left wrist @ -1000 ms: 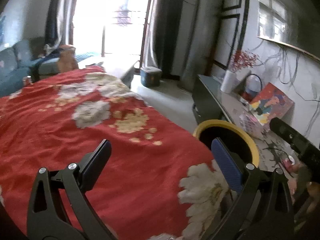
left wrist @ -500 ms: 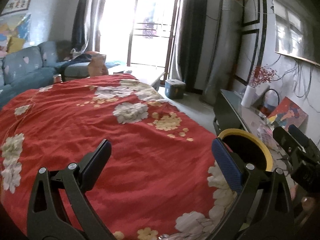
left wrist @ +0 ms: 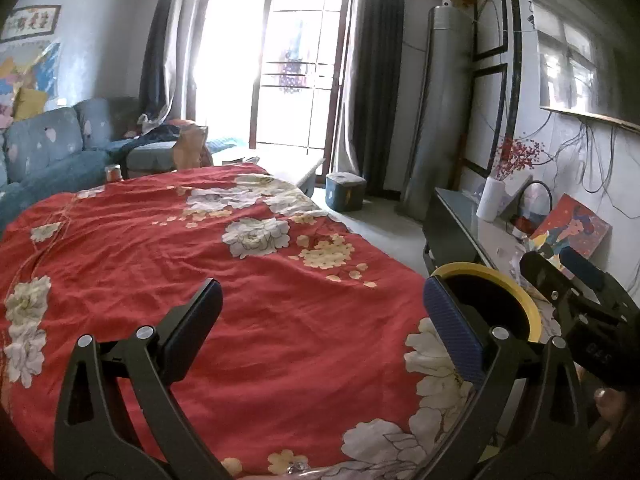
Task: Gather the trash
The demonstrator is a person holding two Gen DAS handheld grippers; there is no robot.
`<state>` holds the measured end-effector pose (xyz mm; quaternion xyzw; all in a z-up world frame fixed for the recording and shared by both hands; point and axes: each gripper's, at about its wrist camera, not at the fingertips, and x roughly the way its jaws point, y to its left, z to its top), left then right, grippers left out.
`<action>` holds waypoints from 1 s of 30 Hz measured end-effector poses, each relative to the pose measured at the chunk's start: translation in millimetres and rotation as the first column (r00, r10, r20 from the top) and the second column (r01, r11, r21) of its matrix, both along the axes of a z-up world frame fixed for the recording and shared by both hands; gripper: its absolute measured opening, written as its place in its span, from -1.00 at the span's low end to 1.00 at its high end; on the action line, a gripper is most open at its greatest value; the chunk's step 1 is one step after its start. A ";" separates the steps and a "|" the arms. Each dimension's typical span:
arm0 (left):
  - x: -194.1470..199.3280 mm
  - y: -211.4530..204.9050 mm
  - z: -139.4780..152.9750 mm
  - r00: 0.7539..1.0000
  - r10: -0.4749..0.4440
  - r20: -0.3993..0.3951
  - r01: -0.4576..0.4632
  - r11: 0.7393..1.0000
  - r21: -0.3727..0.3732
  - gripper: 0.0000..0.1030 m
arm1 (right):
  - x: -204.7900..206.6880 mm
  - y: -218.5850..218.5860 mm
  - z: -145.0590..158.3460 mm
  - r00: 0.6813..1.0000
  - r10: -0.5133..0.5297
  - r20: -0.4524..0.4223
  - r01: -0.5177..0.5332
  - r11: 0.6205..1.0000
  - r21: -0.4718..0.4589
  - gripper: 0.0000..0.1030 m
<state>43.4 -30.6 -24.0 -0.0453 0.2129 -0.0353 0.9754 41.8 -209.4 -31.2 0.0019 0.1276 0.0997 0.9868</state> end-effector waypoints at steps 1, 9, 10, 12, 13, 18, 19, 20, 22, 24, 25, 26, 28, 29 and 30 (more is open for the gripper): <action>-0.7 0.0 -0.4 1.000 -0.002 -0.001 0.002 1.000 0.001 0.79 | 0.2 -0.3 -0.5 1.000 0.000 0.000 0.000 1.000 -0.002 0.88; -1.0 -0.5 0.1 1.000 -0.002 -0.002 0.002 1.000 0.002 0.79 | 0.5 -1.6 -1.8 1.000 -0.004 -0.002 0.004 1.000 0.003 0.88; -1.3 -0.6 0.2 1.000 0.000 -0.001 0.000 1.000 0.002 0.79 | 0.7 -1.7 -1.6 1.000 -0.006 -0.003 0.006 1.000 0.004 0.88; -0.9 -0.7 0.2 1.000 -0.002 -0.002 0.002 1.000 0.000 0.79 | 1.3 -2.0 -2.4 1.000 -0.008 -0.005 0.008 1.000 0.005 0.88; -1.2 -0.7 0.2 1.000 0.000 -0.001 0.000 1.000 0.001 0.79 | 1.0 -2.5 -3.2 1.000 -0.007 -0.006 0.007 1.000 0.006 0.88; -0.8 -0.8 0.2 1.000 -0.002 -0.003 0.003 1.000 0.002 0.79 | 0.4 -2.0 -3.9 1.000 -0.010 -0.007 0.010 1.000 0.005 0.88; -0.9 -0.8 0.3 1.000 -0.003 -0.003 0.003 1.000 0.003 0.79 | 0.8 -2.3 -3.9 1.000 -0.009 -0.007 0.009 1.000 0.006 0.88; -0.9 -0.7 0.3 1.000 -0.002 -0.004 0.002 1.000 0.002 0.79 | 0.8 -2.1 -3.9 1.000 -0.009 -0.008 0.009 1.000 0.006 0.87; -1.2 -1.0 0.8 1.000 -0.002 -0.002 0.002 1.000 0.002 0.79 | 0.8 -2.4 -3.8 1.000 -0.009 -0.008 0.009 1.000 0.005 0.87; -0.9 -1.0 0.4 1.000 -0.002 0.000 0.002 1.000 0.004 0.79 | 0.9 -2.6 -3.8 1.000 -0.009 -0.008 0.009 1.000 0.006 0.87; -0.5 -0.8 0.3 1.000 -0.003 -0.002 0.003 1.000 0.001 0.79 | 0.6 -2.3 -3.7 1.000 -0.010 -0.008 0.010 1.000 0.007 0.88; -0.7 -1.0 0.4 1.000 -0.003 -0.001 0.003 1.000 0.002 0.79 | 0.9 -2.4 -3.7 1.000 -0.009 -0.008 0.009 1.000 0.006 0.88; -0.6 -0.9 0.4 1.000 -0.003 -0.002 0.003 1.000 0.003 0.79 | 1.0 -2.6 -3.6 1.000 -0.010 -0.008 0.010 1.000 0.005 0.88; -0.8 -1.2 0.3 1.000 -0.002 -0.002 0.002 1.000 0.002 0.79 | 1.1 -2.8 -3.6 1.000 -0.009 -0.009 0.009 1.000 0.005 0.88; -0.9 -1.3 0.3 1.000 -0.002 -0.002 0.002 1.000 0.004 0.79 | 0.9 -2.4 -3.5 1.000 -0.009 -0.009 0.009 1.000 0.005 0.88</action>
